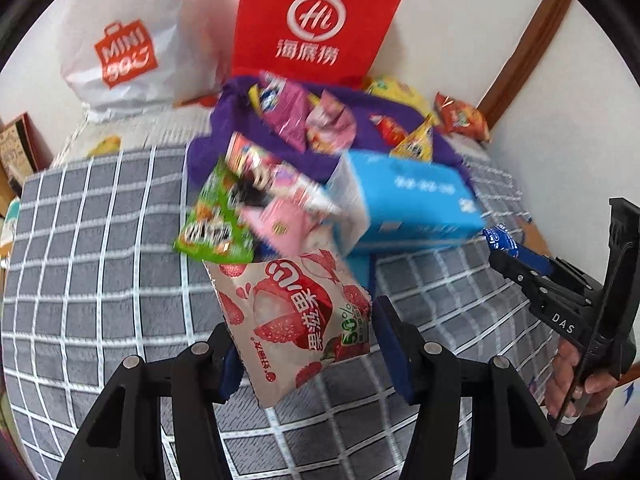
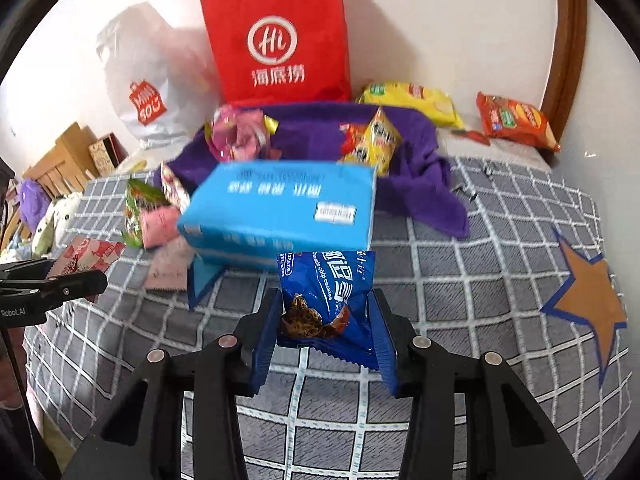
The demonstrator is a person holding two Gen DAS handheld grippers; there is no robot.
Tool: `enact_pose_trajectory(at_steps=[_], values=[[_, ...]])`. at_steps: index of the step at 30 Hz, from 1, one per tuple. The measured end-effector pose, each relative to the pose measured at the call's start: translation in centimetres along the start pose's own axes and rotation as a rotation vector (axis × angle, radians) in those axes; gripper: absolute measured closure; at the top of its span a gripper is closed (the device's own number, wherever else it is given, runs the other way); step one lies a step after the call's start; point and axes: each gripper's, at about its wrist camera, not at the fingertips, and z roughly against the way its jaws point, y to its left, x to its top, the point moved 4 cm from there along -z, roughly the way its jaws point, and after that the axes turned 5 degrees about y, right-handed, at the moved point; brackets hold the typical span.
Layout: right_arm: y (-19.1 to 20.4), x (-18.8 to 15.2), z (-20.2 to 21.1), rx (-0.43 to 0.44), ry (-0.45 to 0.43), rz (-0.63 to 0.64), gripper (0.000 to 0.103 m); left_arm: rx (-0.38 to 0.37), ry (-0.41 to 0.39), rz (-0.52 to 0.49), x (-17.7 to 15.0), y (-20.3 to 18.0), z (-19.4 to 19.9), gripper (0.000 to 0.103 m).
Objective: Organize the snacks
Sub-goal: 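Carry the blue packet and strawberry bag up over the purple towel with both tools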
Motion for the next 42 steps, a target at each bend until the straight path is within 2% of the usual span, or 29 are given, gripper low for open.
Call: enact_pose_trajectory(at_steps=[8,19,24,34,42], values=[[-0.5,4.3,2.5,-0.035,-0.070,-0.007,0.059,-0.037,-0.040,-0.036,4.7,-2.5,2.4,0.048],[0.2,11.7,2.9,-0.009,-0.151,0.017,0.059,-0.068,-0.086,-0.071,10.9,-4.6,4.2,0.048],[0.9,14.7,1.6,0.028,-0.135,0.040,0.059,-0.062,-0.100,-0.067,13.3,-4.2,3.5,0.048],[1.2,20.2,-0.6,0.023,-0.153,0.043,0.059,-0.075,-0.094,-0.048,18.4,-2.8,1.0,0.048],[1.2,22.2,-2.9,0.042,-0.156,0.051,0.059,-0.115,-0.090,-0.018,20.6,-1.1,-1.3,0.048]])
